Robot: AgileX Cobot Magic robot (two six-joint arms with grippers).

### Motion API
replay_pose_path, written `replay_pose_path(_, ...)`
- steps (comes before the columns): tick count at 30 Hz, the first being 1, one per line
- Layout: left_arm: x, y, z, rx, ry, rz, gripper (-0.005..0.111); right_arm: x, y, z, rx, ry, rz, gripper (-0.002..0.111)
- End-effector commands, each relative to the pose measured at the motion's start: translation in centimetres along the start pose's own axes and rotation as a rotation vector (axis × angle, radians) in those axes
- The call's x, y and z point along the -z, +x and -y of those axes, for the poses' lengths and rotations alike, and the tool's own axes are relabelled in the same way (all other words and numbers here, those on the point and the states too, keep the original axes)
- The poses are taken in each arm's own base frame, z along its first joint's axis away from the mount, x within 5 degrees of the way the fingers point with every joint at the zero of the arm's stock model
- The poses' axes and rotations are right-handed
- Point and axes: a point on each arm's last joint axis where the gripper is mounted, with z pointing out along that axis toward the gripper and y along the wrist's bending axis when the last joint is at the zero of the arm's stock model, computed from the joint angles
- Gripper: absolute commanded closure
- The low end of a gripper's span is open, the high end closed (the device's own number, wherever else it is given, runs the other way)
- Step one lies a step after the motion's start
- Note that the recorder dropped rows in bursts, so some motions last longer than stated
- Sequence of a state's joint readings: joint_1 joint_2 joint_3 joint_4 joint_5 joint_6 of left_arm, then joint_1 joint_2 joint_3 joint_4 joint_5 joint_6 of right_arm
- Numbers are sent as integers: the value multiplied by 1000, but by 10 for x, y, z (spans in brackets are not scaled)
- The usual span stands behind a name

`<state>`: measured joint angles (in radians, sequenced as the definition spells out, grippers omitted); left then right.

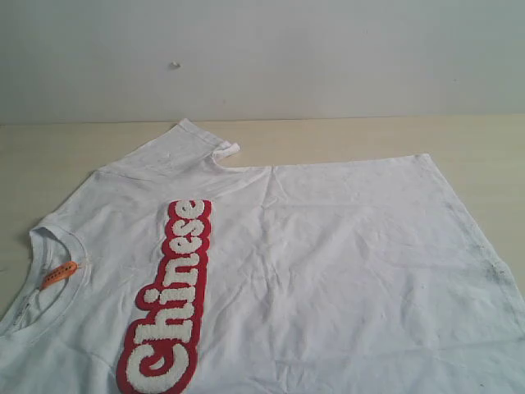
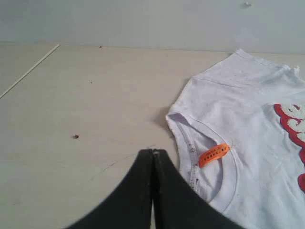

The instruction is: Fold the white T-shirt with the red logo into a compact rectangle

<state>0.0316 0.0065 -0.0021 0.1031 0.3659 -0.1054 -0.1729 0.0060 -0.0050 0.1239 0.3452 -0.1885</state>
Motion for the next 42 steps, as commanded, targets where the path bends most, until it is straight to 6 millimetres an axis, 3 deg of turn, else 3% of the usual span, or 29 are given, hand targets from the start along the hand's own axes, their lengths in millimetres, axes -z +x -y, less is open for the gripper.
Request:
replay_pose_path(1,0,0,0,4,-3,10,107,0,1,0,-3,3,4,108)
replay_pose_path(25,0,-1,0,0,-4,16,107,0,1,0,-3,3,4,108)
replay_pose_path(42,5,-29,3,10,34,336,107,0,1,0,-3,3,4,108)
